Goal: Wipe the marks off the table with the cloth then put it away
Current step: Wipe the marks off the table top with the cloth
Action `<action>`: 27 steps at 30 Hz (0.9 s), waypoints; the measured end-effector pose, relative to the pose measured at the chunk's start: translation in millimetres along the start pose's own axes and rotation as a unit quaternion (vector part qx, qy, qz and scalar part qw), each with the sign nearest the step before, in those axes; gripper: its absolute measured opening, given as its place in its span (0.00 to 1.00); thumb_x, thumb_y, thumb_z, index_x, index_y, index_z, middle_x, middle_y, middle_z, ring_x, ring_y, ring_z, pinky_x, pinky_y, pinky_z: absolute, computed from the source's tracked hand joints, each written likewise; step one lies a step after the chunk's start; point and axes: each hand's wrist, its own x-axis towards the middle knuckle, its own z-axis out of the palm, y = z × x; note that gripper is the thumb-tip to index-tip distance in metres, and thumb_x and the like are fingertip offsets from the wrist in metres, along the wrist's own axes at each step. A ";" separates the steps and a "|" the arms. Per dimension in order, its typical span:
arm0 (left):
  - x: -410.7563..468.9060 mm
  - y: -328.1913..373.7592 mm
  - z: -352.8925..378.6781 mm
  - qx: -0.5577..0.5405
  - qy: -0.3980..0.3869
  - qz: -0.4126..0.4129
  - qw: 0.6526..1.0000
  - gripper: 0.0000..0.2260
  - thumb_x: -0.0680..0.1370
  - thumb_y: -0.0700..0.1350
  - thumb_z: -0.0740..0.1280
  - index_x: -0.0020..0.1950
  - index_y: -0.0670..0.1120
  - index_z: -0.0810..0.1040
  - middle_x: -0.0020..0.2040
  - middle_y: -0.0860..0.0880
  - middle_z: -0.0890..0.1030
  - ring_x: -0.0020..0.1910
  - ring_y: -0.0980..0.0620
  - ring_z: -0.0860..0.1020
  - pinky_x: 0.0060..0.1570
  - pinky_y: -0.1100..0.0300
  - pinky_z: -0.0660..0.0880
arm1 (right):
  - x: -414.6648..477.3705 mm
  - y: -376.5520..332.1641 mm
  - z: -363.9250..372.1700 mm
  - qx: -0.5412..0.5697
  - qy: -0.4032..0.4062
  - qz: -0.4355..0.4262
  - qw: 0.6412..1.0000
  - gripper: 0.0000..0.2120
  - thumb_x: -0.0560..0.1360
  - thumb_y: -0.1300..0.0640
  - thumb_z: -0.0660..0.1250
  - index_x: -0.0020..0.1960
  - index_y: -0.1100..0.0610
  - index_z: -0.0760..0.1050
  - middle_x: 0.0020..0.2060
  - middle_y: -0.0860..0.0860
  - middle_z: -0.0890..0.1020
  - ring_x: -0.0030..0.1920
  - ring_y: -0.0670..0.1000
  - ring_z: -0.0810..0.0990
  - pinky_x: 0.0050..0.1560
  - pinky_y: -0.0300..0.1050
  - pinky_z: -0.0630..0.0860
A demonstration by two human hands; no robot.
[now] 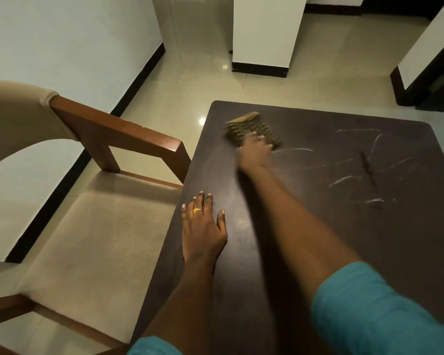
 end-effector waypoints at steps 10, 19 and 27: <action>-3.0 0.3 -2.2 -0.014 0.002 -0.002 1.000 0.25 0.79 0.54 0.57 0.74 0.46 0.60 0.75 0.44 0.62 0.75 0.46 0.58 0.74 0.51 0.47 | -66.4 0.8 17.1 -0.056 -0.016 -0.127 0.990 0.24 0.82 0.56 0.50 0.76 0.61 0.52 0.76 0.57 0.60 0.76 0.59 0.56 0.74 0.59 0.53; -6.9 6.2 -7.4 -0.061 -0.003 0.036 0.997 0.23 0.79 0.50 0.60 0.73 0.46 0.62 0.73 0.44 0.66 0.73 0.44 0.62 0.74 0.50 0.51 | -66.8 152.5 -45.5 -0.045 0.043 0.139 0.988 0.24 0.81 0.56 0.53 0.75 0.64 0.55 0.74 0.61 0.61 0.73 0.62 0.59 0.72 0.59 0.57; -11.6 -0.3 -1.9 -0.071 0.008 0.077 0.994 0.16 0.80 0.45 0.59 0.64 0.41 0.75 0.63 0.41 0.77 0.64 0.42 0.73 0.71 0.51 0.59 | -87.4 81.0 -23.2 -0.011 0.030 0.148 0.989 0.23 0.81 0.61 0.49 0.75 0.65 0.56 0.74 0.62 0.60 0.74 0.63 0.58 0.72 0.59 0.52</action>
